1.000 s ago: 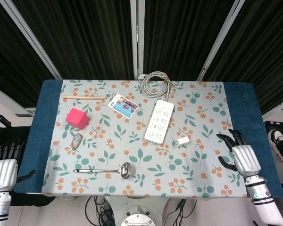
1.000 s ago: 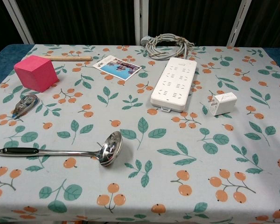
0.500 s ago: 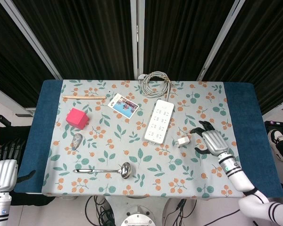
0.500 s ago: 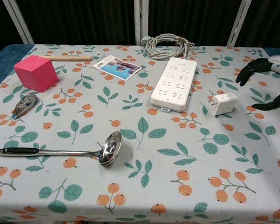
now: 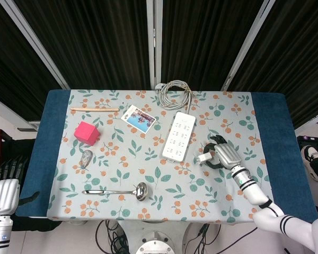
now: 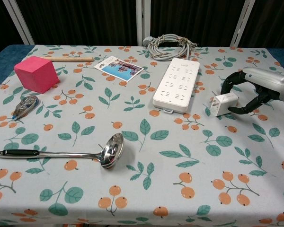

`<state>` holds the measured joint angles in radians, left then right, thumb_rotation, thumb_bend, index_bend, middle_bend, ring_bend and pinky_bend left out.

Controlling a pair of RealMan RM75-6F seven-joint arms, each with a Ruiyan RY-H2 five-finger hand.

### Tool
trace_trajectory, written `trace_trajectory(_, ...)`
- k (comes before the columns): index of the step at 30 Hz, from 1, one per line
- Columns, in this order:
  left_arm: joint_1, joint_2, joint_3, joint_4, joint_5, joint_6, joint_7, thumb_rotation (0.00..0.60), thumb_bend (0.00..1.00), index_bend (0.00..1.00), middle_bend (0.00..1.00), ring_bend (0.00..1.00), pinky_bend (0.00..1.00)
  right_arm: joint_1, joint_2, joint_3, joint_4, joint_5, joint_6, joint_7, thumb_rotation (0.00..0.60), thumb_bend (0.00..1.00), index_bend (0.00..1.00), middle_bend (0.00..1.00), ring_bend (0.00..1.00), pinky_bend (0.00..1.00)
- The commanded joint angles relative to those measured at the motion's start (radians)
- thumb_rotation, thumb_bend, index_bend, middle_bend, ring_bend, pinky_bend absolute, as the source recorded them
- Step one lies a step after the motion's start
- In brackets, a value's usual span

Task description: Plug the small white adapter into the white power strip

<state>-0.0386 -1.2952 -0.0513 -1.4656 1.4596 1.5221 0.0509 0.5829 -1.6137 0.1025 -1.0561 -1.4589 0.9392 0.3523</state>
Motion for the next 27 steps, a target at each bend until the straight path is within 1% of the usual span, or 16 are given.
trace_trajectory(1, 0.001, -0.001, 0.002, 0.003, 0.002, 0.002, -0.004, 0.6, 0.0, 0.06, 0.0, 0.0, 0.0, 0.0, -0.011, 0.0, 0.016, -0.009, 0.027, 0.016, 0.6, 0.28, 0.55, 0.47, 0.16, 0.03)
trace_trajectory(3, 0.004, 0.0, 0.002, 0.006, 0.003, 0.005, -0.01, 0.6, 0.0, 0.06, 0.0, 0.0, 0.0, -0.006, 0.004, 0.003, 0.01, -0.021, 0.068, -0.023, 0.6, 0.31, 0.61, 0.53, 0.21, 0.04)
trace_trajectory(5, 0.006, 0.0, 0.003, 0.01, 0.002, 0.005, -0.014, 0.6, 0.0, 0.06, 0.0, 0.0, 0.0, -0.01, 0.038, 0.006, -0.02, -0.026, 0.093, -0.1, 0.6, 0.32, 0.66, 0.57, 0.25, 0.04)
trace_trajectory(7, 0.005, 0.0, 0.004, 0.014, 0.003, 0.004, -0.019, 0.6, 0.0, 0.06, 0.0, 0.0, 0.0, -0.006, 0.102, 0.012, -0.086, -0.016, 0.094, -0.249, 0.6, 0.33, 0.69, 0.59, 0.28, 0.04)
trace_trajectory(8, 0.004, -0.002, 0.004, 0.017, 0.005, 0.003, -0.021, 0.6, 0.0, 0.06, 0.0, 0.0, 0.0, -0.002, 0.14, 0.018, -0.133, -0.002, 0.085, -0.356, 0.6, 0.33, 0.69, 0.6, 0.28, 0.04)
trace_trajectory(12, -0.001, -0.011, 0.005, 0.027, 0.01, -0.002, -0.029, 0.6, 0.0, 0.06, 0.0, 0.0, 0.0, 0.021, 0.223, 0.042, -0.27, 0.088, 0.032, -0.675, 0.6, 0.33, 0.69, 0.61, 0.28, 0.04)
trace_trajectory(15, -0.002, -0.015, 0.006, 0.032, 0.009, -0.008, -0.032, 0.6, 0.0, 0.06, 0.0, 0.0, 0.0, 0.041, 0.238, 0.047, -0.313, 0.173, -0.011, -0.859, 0.6, 0.33, 0.7, 0.6, 0.28, 0.04)
trace_trajectory(18, -0.003, -0.015, 0.006, 0.036, 0.005, -0.013, -0.038, 0.6, 0.0, 0.06, 0.0, 0.0, 0.0, 0.065, 0.224, 0.048, -0.302, 0.267, -0.043, -1.005, 0.6, 0.33, 0.7, 0.6, 0.28, 0.04)
trace_trajectory(21, -0.004, -0.014, 0.005, 0.038, 0.004, -0.016, -0.04, 0.6, 0.0, 0.06, 0.0, 0.0, 0.0, 0.082, 0.19, 0.049, -0.268, 0.332, -0.035, -1.112, 0.6, 0.33, 0.7, 0.59, 0.28, 0.02)
trace_trajectory(24, -0.006, -0.014, 0.007, 0.038, 0.003, -0.021, -0.043, 0.6, 0.0, 0.06, 0.0, 0.0, 0.0, 0.092, 0.163, 0.051, -0.248, 0.371, -0.027, -1.145, 0.6, 0.33, 0.7, 0.59, 0.28, 0.01)
trace_trajectory(27, -0.007, -0.011, 0.007, 0.036, 0.001, -0.027, -0.046, 0.6, 0.0, 0.06, 0.0, 0.0, 0.0, 0.104, 0.142, 0.043, -0.223, 0.387, -0.023, -1.181, 0.6, 0.33, 0.69, 0.58, 0.28, 0.0)
